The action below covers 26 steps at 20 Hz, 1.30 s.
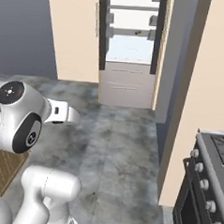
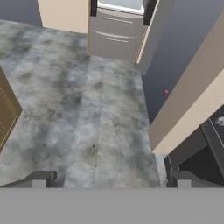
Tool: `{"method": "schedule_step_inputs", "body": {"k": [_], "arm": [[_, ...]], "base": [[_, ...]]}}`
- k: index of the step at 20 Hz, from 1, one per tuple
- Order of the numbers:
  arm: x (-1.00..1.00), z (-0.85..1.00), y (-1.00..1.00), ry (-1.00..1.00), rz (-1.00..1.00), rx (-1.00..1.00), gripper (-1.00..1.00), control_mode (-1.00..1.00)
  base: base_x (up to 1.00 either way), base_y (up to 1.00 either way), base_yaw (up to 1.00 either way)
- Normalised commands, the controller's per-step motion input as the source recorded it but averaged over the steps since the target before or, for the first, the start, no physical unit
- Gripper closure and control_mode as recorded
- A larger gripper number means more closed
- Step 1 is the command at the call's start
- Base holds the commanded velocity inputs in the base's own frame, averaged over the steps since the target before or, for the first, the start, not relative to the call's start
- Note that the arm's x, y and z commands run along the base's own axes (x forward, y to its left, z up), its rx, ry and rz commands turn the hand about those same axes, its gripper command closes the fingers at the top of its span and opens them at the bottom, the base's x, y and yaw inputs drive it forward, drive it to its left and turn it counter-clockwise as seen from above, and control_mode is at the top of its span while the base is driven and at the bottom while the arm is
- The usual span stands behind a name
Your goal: Place the cold items (broccoli and cucumber) from the fridge in one tupperware on the dining counter. Place the warm items (kebab skewer and hot dog) in the stove area in another tupperware.
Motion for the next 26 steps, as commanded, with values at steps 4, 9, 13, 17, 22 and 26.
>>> {"method": "schedule_step_inputs", "body": {"k": [4,9,13,17,22,26], "arm": [[0.0,0.0,0.0,0.0,0.0,0.0,-1.0,1.0],[0.0,0.0,0.0,0.0,0.0,0.0,-1.0,1.0],[0.0,0.0,0.0,0.0,0.0,0.0,-1.0,1.0],[0.0,0.0,0.0,0.0,0.0,0.0,-1.0,1.0],[0.0,0.0,0.0,0.0,0.0,0.0,-1.0,1.0],[0.0,0.0,0.0,0.0,0.0,0.0,-1.0,1.0]], "base": [[1.0,-0.37,0.14],[1.0,-0.3,0.14],[1.0,-0.33,0.15],[1.0,-0.35,0.15],[1.0,-0.38,0.14],[1.0,-0.45,0.12]]}}
